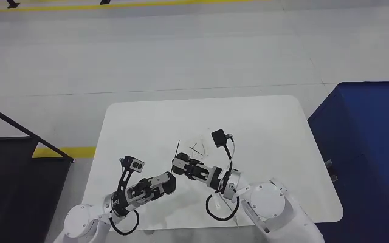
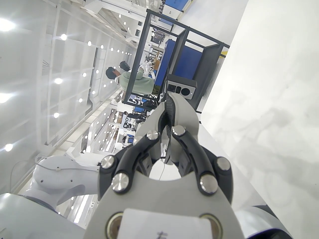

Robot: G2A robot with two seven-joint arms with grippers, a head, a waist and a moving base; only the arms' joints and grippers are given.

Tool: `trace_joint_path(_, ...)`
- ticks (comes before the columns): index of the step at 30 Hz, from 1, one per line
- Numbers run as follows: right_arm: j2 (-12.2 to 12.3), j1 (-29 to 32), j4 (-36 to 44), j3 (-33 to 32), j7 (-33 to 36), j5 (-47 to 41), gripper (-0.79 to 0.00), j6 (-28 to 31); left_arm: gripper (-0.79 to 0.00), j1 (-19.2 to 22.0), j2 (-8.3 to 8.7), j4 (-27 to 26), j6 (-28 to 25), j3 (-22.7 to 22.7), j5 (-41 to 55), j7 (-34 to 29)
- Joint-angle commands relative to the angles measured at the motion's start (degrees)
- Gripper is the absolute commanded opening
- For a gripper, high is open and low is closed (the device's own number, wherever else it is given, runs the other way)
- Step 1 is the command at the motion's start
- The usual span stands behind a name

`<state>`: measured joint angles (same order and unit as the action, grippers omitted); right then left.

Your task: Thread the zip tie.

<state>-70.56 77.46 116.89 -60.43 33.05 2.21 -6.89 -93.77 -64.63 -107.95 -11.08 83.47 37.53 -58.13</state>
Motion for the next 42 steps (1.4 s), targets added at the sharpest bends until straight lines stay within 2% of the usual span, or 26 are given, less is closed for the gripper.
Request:
trace_joint_path(1,0.01,-0.06,0.05,0.06,0.1,0.07,-0.785,0.04,-0.548,0.16,-0.01,0.1,0.1,-0.29,-0.1,0.49)
trace_joint_path(5,0.06,-0.27,0.01,0.22,0.53,0.39,-0.785,0.03,-0.573,0.42,-0.02,0.27,0.0,-0.8,-0.2,1.26)
trace_joint_path(7,0.07,-0.35,-0.01,0.22,0.54,0.48,-0.785,-0.02,-0.622,0.53,-0.02,0.33,-0.12,-0.97,-0.09,1.57)
trace_joint_path(10,0.1,-0.42,0.0,0.19,0.55,0.59,-0.785,0.05,-0.637,0.69,0.0,0.39,-0.33,-1.12,-0.15,1.84)
trace_joint_path(16,0.19,-0.28,0.01,-0.07,0.68,0.49,-0.785,0.05,-0.72,0.9,0.03,0.59,-0.44,-1.43,0.09,2.38)
trace_joint_path(23,0.33,-0.2,0.25,-0.13,1.6,0.59,-0.785,0.0,-0.72,0.96,0.11,0.69,-0.41,-1.49,0.25,2.85)
trace_joint_path(25,0.39,-0.19,0.47,-0.27,1.8,0.62,-0.785,-0.02,-0.785,1.06,0.14,0.75,-0.37,-1.38,0.57,2.97)
trace_joint_path(34,0.59,0.26,1.79,-1.63,1.6,-0.65,-0.785,-0.5,-0.785,0.9,0.28,0.7,-0.58,-0.78,1.36,3.1)
trace_joint_path(35,0.55,0.51,1.95,-1.93,1.18,-2.1,0.0,-0.6,-0.785,0.85,0.29,0.78,-0.49,-0.68,1.63,3.17)
trace_joint_path(42,0.48,0.8,2.0,-2.11,0.84,-3.82,0.0,-0.8,-0.785,0.91,0.23,0.94,-0.62,-0.47,3.72,3.48)
